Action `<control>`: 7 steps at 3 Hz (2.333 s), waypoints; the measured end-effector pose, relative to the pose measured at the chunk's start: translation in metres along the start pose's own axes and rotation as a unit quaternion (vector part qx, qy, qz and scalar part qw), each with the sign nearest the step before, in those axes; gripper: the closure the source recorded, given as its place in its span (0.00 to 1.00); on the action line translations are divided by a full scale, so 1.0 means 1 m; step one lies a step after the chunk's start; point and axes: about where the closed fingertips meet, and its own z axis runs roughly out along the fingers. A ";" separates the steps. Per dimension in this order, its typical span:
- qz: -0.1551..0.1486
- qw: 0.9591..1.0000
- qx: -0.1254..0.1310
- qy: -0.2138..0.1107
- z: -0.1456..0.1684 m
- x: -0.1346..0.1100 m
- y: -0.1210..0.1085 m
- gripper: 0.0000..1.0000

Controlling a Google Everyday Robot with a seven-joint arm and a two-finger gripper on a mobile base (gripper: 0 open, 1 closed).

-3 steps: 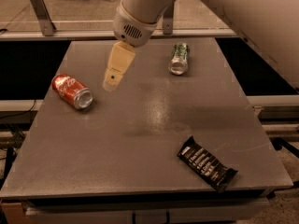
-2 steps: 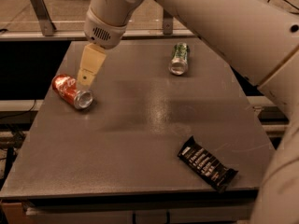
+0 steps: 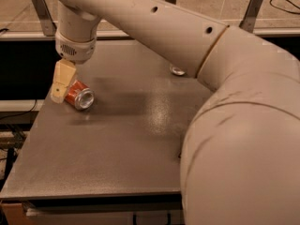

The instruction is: Place coke can upright

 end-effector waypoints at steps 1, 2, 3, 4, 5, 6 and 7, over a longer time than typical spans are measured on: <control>0.033 0.999 0.000 0.036 0.024 -0.007 -0.001 0.00; 0.069 0.995 0.003 0.072 0.042 -0.010 0.001 0.00; 0.100 0.991 0.009 0.088 0.052 -0.014 0.002 0.17; 0.117 0.989 0.015 0.091 0.055 -0.019 0.001 0.41; 0.124 0.989 0.025 0.081 0.048 -0.022 -0.006 0.64; 0.121 0.991 0.033 0.036 0.023 -0.022 -0.016 0.87; 0.099 0.993 0.037 -0.049 -0.015 -0.021 -0.023 1.00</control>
Offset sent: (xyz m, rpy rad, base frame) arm 0.0046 0.0339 -0.0502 -0.2078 0.1103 -0.2335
